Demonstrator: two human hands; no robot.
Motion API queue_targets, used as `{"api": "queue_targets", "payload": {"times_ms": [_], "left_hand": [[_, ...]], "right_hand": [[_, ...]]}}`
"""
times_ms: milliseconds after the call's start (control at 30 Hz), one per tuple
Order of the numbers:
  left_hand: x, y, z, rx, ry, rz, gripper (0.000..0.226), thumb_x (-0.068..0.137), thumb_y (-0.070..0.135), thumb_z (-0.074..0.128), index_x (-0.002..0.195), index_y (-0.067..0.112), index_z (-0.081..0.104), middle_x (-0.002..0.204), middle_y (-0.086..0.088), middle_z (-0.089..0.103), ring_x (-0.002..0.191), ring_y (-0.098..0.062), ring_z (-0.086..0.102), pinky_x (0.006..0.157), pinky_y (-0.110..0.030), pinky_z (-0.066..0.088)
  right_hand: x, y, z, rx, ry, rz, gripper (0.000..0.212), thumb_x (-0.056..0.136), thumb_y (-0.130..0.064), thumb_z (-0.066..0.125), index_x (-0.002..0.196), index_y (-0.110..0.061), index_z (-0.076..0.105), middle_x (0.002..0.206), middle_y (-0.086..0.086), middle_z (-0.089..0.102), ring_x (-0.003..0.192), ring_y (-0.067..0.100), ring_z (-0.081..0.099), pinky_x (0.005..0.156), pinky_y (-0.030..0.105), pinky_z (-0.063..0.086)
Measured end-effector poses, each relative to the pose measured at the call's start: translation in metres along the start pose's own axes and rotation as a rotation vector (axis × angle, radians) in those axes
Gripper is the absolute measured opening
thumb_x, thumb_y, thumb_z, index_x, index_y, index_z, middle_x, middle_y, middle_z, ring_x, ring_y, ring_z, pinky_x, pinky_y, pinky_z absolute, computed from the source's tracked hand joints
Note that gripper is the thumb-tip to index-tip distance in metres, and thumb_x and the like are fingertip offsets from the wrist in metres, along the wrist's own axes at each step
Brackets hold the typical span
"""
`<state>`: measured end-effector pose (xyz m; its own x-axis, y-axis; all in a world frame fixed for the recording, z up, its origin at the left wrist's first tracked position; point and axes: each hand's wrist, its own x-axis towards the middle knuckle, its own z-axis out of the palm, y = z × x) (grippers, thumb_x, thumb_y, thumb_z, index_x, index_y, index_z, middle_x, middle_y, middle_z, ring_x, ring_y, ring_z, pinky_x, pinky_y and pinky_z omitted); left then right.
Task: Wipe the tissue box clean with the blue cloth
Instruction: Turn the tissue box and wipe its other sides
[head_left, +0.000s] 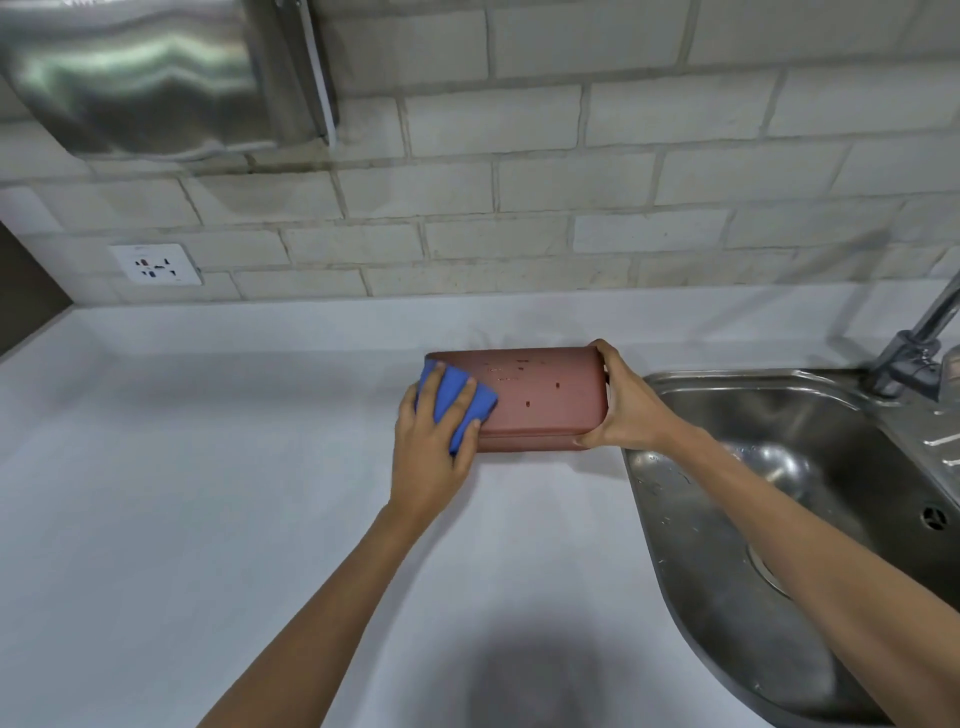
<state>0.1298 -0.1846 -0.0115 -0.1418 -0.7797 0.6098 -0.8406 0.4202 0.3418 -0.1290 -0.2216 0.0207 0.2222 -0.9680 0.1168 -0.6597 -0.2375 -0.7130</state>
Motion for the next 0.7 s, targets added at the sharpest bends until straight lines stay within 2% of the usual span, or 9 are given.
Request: {"api": "queue_targets", "payload": {"times_ms": [100, 233, 333, 467, 533, 633, 700], "left_hand": [[-0.010, -0.008, -0.007, -0.031, 0.005, -0.069, 0.049, 0.094, 0.040, 0.041, 0.132, 0.013, 0.056, 0.145, -0.023, 0.041, 0.120, -0.041, 0.045, 0.103, -0.041, 0.038], [0.028, 0.010, -0.001, -0.034, 0.039, -0.222, 0.049, 0.090, 0.034, 0.038, 0.131, 0.014, 0.057, 0.145, -0.023, 0.040, 0.117, -0.044, 0.046, 0.099, -0.045, 0.042], [0.023, 0.022, 0.010, 0.067, 0.056, -0.095, 0.044, 0.091, 0.032, 0.043, 0.129, 0.016, 0.059, 0.143, -0.021, 0.045, 0.118, -0.041, 0.046, 0.098, -0.045, 0.043], [-0.022, 0.005, 0.009, 0.107, 0.048, 0.121, 0.042, 0.092, 0.032, 0.046, 0.131, 0.019, 0.052, 0.141, -0.019, 0.047, 0.119, -0.035, 0.041, 0.103, -0.039, 0.035], [-0.022, -0.008, 0.002, 0.090, 0.066, 0.063, 0.043, 0.096, 0.036, 0.041, 0.131, 0.016, 0.055, 0.140, -0.021, 0.047, 0.119, -0.033, 0.040, 0.104, -0.038, 0.034], [0.002, 0.001, 0.004, 0.050, 0.101, -0.158, 0.045, 0.093, 0.033, 0.042, 0.128, 0.013, 0.059, 0.140, -0.022, 0.047, 0.118, -0.036, 0.040, 0.100, -0.045, 0.042], [0.008, 0.017, 0.011, 0.058, 0.095, -0.146, 0.044, 0.091, 0.032, 0.043, 0.127, 0.014, 0.060, 0.141, -0.020, 0.048, 0.118, -0.041, 0.043, 0.099, -0.046, 0.043]], "right_hand": [[-0.003, 0.001, 0.002, -0.001, 0.011, -0.016, 0.102, 0.046, -0.019, 0.086, 0.129, -0.021, 0.027, 0.112, -0.001, 0.045, 0.094, 0.019, 0.052, 0.072, 0.021, 0.043], [-0.005, 0.000, 0.003, -0.007, 0.017, -0.018, 0.105, 0.046, -0.019, 0.086, 0.132, -0.018, 0.026, 0.111, -0.002, 0.044, 0.092, 0.017, 0.050, 0.070, 0.019, 0.041], [-0.006, 0.002, 0.002, -0.002, 0.015, -0.008, 0.106, 0.046, -0.018, 0.086, 0.133, -0.021, 0.025, 0.113, -0.002, 0.044, 0.096, 0.018, 0.051, 0.073, 0.021, 0.043], [-0.006, 0.000, 0.000, -0.008, 0.008, -0.014, 0.104, 0.047, -0.018, 0.086, 0.131, -0.024, 0.025, 0.115, -0.001, 0.044, 0.097, 0.019, 0.052, 0.072, 0.021, 0.045], [-0.007, 0.000, 0.001, -0.007, 0.012, -0.017, 0.104, 0.047, -0.018, 0.086, 0.131, -0.023, 0.025, 0.113, -0.001, 0.044, 0.096, 0.019, 0.052, 0.072, 0.021, 0.044], [-0.007, -0.001, 0.002, 0.016, 0.012, -0.001, 0.103, 0.047, -0.018, 0.085, 0.131, -0.024, 0.024, 0.114, 0.001, 0.045, 0.096, 0.020, 0.052, 0.072, 0.021, 0.045], [-0.007, -0.001, 0.002, 0.019, 0.010, 0.000, 0.103, 0.046, -0.018, 0.085, 0.130, -0.025, 0.025, 0.114, 0.001, 0.044, 0.096, 0.020, 0.052, 0.071, 0.020, 0.044]]}}
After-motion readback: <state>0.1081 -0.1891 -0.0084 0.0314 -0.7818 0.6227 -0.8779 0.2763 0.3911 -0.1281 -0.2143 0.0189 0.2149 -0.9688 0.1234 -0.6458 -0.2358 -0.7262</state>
